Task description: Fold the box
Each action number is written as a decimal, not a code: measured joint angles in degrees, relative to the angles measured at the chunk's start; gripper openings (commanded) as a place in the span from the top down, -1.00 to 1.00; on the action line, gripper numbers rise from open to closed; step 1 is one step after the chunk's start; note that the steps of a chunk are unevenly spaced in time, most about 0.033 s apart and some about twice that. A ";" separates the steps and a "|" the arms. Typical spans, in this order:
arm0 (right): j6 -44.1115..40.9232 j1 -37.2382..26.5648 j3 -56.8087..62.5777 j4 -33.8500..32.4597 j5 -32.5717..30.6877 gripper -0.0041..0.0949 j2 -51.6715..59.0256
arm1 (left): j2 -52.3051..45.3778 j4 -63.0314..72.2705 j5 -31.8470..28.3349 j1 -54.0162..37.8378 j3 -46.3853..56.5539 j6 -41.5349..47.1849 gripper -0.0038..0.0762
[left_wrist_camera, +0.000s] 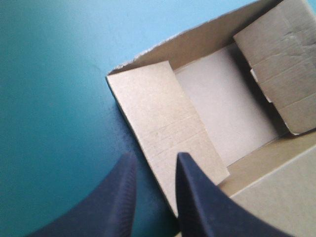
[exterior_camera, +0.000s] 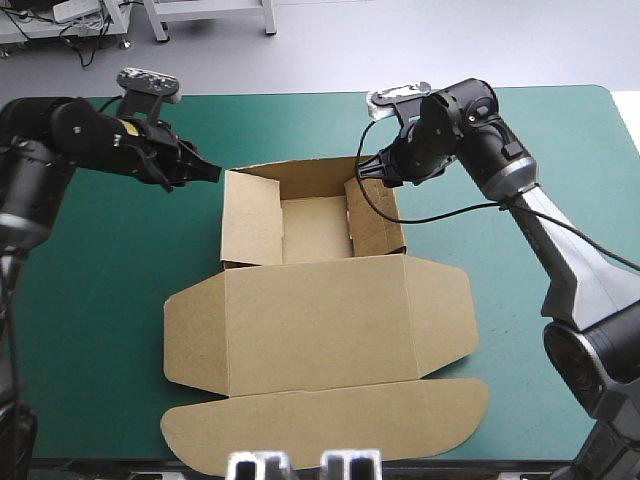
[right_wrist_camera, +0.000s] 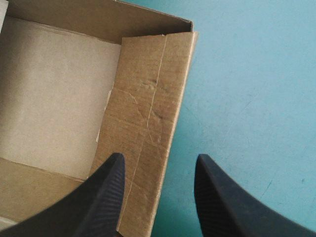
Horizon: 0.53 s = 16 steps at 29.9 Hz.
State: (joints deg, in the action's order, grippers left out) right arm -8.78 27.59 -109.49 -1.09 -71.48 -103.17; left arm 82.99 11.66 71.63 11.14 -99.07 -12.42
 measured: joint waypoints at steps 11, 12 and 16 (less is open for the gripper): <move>2.45 -3.78 3.84 9.89 1.15 0.07 -4.67 | -29.67 -0.20 0.32 0.00 12.02 -2.02 0.93; 2.56 -3.78 3.84 10.34 1.40 0.07 -5.37 | -32.54 -0.20 0.32 0.00 13.70 -2.02 0.93; 2.75 -3.78 3.89 10.67 1.38 0.45 -8.10 | -43.47 -0.52 0.32 0.00 21.71 -2.02 0.93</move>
State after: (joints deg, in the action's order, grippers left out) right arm -6.03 23.80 -105.61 9.59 -70.10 -111.27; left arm 39.52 11.14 71.95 11.14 -77.36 -14.44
